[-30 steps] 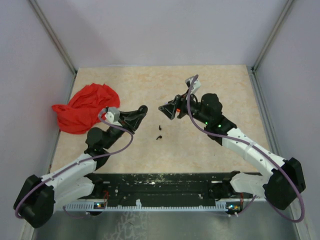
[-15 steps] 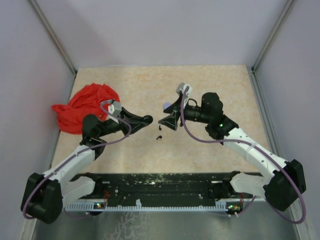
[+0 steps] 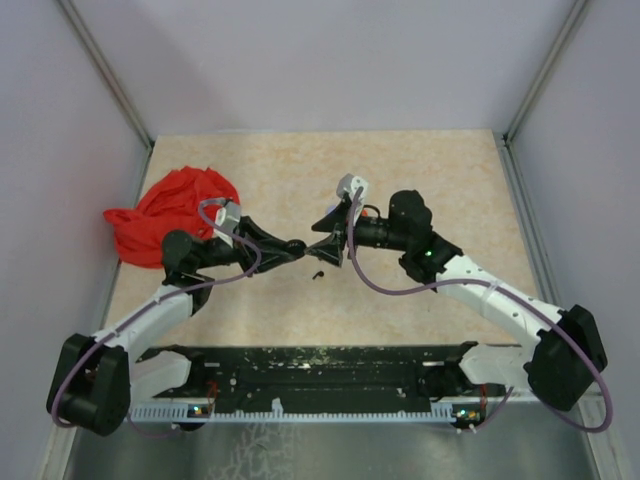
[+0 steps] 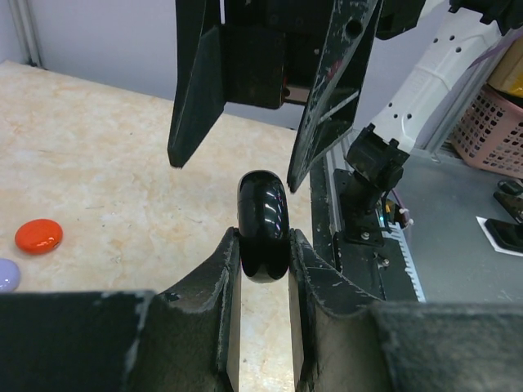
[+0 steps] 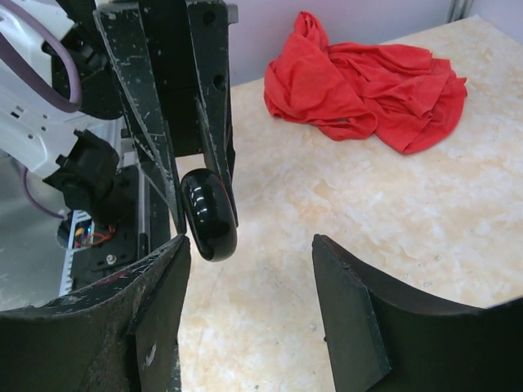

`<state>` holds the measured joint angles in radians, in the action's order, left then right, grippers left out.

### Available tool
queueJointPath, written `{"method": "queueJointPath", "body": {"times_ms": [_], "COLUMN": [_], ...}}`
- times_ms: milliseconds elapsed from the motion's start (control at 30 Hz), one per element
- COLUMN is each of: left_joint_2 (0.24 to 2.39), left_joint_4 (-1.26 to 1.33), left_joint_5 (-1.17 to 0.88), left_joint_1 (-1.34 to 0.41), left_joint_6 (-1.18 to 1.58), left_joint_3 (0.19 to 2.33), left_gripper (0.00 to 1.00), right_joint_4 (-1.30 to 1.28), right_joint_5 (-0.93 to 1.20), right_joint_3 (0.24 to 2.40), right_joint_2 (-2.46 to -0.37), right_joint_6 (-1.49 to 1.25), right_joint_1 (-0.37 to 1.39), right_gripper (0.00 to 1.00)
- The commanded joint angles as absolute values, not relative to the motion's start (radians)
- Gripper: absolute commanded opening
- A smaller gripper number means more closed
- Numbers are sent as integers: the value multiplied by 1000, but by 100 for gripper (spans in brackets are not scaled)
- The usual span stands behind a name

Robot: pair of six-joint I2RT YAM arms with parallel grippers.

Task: Insert the wireless bluetooth earbuds into the charging case
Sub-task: Open the charging case.

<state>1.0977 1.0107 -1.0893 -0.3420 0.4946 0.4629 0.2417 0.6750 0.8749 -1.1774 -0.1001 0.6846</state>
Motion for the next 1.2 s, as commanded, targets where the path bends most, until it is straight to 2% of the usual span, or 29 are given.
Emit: {"method": "queueJointPath", "body": {"times_ms": [0,200,433,733,1167], "left_joint_2": [1083,1086,1100,1103,1062], "left_joint_4": [1029,1034,1091,1052,975], "left_joint_5": [-1111,-1135,-1194,-1277,-1285], "left_joint_1": [-336,-337,-337,-337,-337], "left_joint_6": [501,508,535,519,438], "left_joint_3": [465,466,468,483,484], "left_gripper": [0,0,0,0,0], "right_joint_4": [281,258,214,164,147], "right_joint_5": [650,630,595,635,628], "right_joint_3": [890,898,905,912,919], "right_joint_2": [-1197,-1216,-1202,-1175,-1181], "right_joint_6": [-44,-23,7,17,-18], "right_joint_1": [723,735,736,715,674], "right_gripper": [61,58,46,42,45]}}
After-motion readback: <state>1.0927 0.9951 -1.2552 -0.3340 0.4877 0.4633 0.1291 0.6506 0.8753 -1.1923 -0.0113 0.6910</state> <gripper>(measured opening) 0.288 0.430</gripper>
